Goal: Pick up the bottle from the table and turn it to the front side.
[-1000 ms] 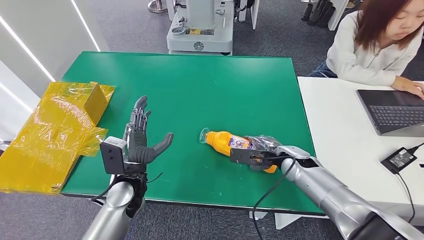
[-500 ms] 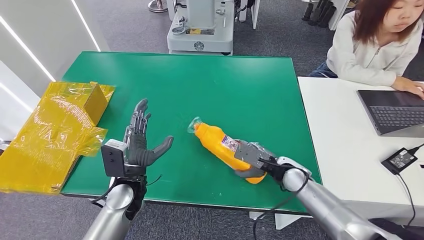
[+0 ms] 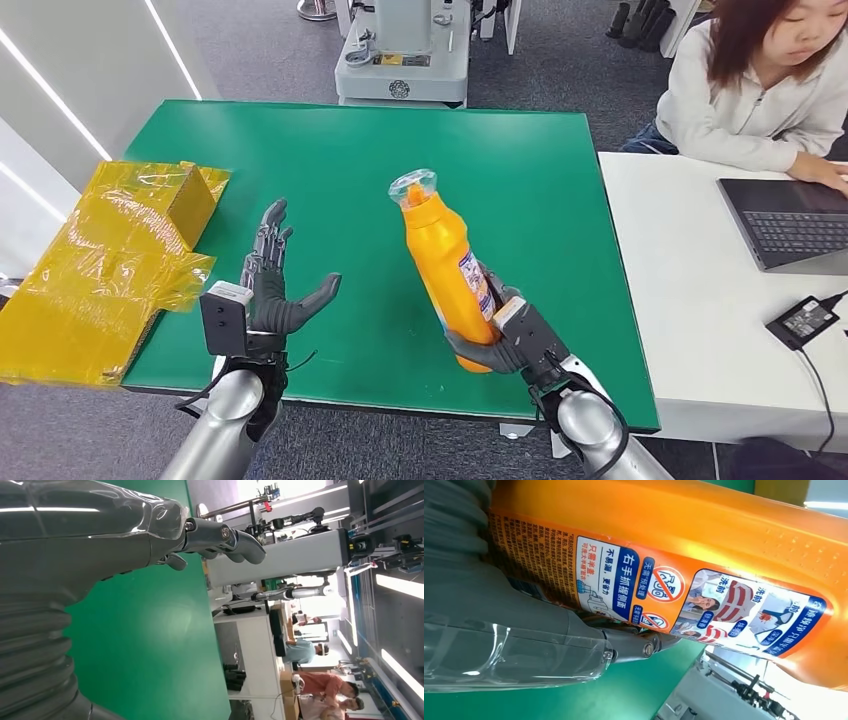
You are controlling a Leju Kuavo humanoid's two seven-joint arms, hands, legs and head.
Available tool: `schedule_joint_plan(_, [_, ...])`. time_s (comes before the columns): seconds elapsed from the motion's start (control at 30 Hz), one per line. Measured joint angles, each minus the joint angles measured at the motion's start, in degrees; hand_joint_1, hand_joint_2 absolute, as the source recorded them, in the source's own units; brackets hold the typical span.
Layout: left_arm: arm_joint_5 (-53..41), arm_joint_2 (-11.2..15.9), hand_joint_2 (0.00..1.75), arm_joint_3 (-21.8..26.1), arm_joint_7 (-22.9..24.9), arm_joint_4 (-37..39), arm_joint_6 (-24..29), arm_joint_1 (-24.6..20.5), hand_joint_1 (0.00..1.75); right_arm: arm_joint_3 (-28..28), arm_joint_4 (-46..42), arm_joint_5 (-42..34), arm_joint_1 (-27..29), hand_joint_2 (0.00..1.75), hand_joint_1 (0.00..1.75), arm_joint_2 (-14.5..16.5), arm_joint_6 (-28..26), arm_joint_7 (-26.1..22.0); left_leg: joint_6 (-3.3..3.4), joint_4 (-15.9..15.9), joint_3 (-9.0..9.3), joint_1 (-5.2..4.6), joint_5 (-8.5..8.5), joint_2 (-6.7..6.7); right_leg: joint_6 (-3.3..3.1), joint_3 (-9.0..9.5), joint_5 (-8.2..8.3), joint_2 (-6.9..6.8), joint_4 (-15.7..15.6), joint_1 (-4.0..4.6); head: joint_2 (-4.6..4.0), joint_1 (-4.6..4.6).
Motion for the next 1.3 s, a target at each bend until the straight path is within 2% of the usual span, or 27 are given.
schedule_joint_plan(0.1, [1.3,0.3,1.75,0.0,1.9,0.0,-3.2,0.1,0.0,-0.7,-0.8,1.5,0.7,1.75,1.75,0.5,0.0,-0.1,0.0,0.0,0.0,0.0,0.0,0.0,0.0,0.0,0.0,0.0,0.0,-0.01,0.0,-0.01])
schedule_joint_plan(0.27, [8.3,1.7,1.75,0.2,8.8,0.2,-17.6,-1.0,0.0,-1.2,3.7,5.8,-2.2,1.75,1.75,2.2,1.7,0.5,-0.01,0.0,-0.03,0.01,0.04,0.07,-0.03,-0.07,0.04,0.04,0.0,0.0,0.0,-0.01])
schedule_joint_plan(0.43, [16.6,2.2,1.75,0.0,15.9,2.8,-27.9,-8.2,0.0,-0.7,15.9,9.8,-11.0,1.75,1.75,6.8,1.9,-1.0,-0.03,0.0,-0.03,0.02,0.22,0.07,-0.06,-0.08,0.13,0.03,0.1,0.0,0.0,-0.01])
schedule_joint_plan(0.53, [22.9,1.7,1.75,-0.9,19.4,5.6,-31.6,-12.3,0.0,0.2,21.6,10.5,-15.1,1.75,1.75,9.6,1.8,-1.5,-0.05,0.0,-0.02,0.01,0.27,0.07,-0.1,-0.09,0.17,0.03,0.1,0.01,0.0,-0.02])
schedule_joint_plan(0.63, [27.4,0.9,1.75,-1.9,21.2,8.6,-32.9,-15.0,0.0,1.3,25.2,11.8,-17.8,1.75,1.75,11.6,1.3,-1.4,-0.06,0.0,-0.03,0.01,0.26,0.06,-0.1,-0.11,0.17,0.04,0.1,0.01,0.0,-0.01])
schedule_joint_plan(0.77, [28.6,-0.1,1.75,-3.2,20.9,12.4,-32.6,-17.7,0.0,2.4,28.5,13.5,-19.5,1.75,1.75,13.3,-1.1,-1.4,-0.05,0.0,-0.1,0.01,0.25,0.04,-0.09,-0.14,0.16,0.02,0.1,0.01,0.0,-0.01])
schedule_joint_plan(1.0, [26.1,-1.5,1.75,-5.6,16.8,20.8,-30.7,-21.4,0.0,4.7,30.5,16.0,-20.1,1.75,1.75,15.0,-5.4,-3.0,-0.05,0.0,-0.12,0.01,0.24,0.06,-0.09,-0.18,0.15,0.04,0.1,0.0,0.0,-0.02])
schedule_joint_plan(1.13, [21.6,-1.9,1.75,-6.7,13.8,26.4,-27.9,-23.0,0.0,6.2,30.5,18.4,-20.0,1.75,1.75,15.5,-7.0,-2.7,-0.05,0.0,-0.12,0.01,0.25,0.07,-0.1,-0.21,0.16,0.06,0.1,0.0,0.0,-0.02])
schedule_joint_plan(1.3, [19.7,-2.4,1.75,-7.0,13.7,32.6,-26.4,-24.8,0.0,7.0,30.4,20.0,-19.1,1.75,1.75,15.6,-7.5,-1.7,-0.05,0.0,-0.15,0.01,0.25,0.05,-0.1,-0.2,0.16,0.03,0.1,0.01,0.0,-0.01])
